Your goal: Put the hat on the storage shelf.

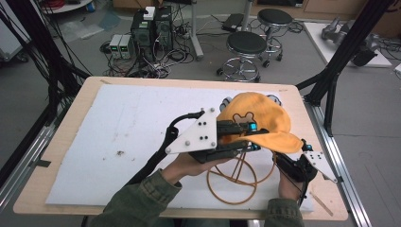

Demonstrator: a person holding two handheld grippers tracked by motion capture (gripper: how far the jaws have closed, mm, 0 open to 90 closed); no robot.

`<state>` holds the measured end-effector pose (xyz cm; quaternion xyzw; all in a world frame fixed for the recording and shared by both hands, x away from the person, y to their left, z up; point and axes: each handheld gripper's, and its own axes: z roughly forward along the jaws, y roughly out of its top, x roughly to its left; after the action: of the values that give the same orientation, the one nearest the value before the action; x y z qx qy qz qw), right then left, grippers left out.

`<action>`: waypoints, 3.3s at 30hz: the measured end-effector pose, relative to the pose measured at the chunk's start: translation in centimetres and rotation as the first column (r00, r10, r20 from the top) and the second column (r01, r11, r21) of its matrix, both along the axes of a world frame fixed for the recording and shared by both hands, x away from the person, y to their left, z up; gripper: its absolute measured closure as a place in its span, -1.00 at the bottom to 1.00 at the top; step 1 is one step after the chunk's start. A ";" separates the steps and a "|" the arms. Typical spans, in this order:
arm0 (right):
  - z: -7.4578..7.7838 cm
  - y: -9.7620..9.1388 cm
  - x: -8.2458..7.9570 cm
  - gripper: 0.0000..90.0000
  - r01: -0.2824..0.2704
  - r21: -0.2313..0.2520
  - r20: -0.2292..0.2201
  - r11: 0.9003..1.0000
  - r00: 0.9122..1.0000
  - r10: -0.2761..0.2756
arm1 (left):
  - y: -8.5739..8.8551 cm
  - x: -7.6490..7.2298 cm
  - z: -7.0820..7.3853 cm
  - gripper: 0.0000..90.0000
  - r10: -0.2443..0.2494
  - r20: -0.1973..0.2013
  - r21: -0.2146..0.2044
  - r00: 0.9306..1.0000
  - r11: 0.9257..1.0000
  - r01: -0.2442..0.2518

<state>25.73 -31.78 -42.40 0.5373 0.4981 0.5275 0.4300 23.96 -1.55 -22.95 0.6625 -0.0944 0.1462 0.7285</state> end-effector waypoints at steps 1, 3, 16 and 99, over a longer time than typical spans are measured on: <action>0.0 0.0 0.0 -0.80 0.000 0.000 -0.002 1.000 1.000 0.000 | 0.0 -0.2 -0.1 0.92 -0.006 0.016 0.014 1.000 1.000 0.005; 0.0 0.0 0.0 -0.80 -0.002 0.004 -0.001 1.000 1.000 0.002 | 0.0 -0.6 -0.4 0.92 -0.015 0.036 0.029 0.999 0.999 0.014; 0.0 0.0 0.0 -0.80 -0.004 0.006 -0.002 1.000 1.000 0.004 | -0.3 -2.3 -3.6 0.91 -0.085 0.054 0.187 0.995 0.980 0.073; 0.0 0.2 -0.1 -0.80 0.023 0.000 0.003 1.000 1.000 -0.023 | 13.1 1.9 -3.2 -0.05 0.243 -0.146 0.044 0.959 0.970 -0.239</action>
<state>25.59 -31.58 -42.36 0.5421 0.4913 0.5232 0.4370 25.86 11.57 -26.11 0.6875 0.0404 0.1823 0.7018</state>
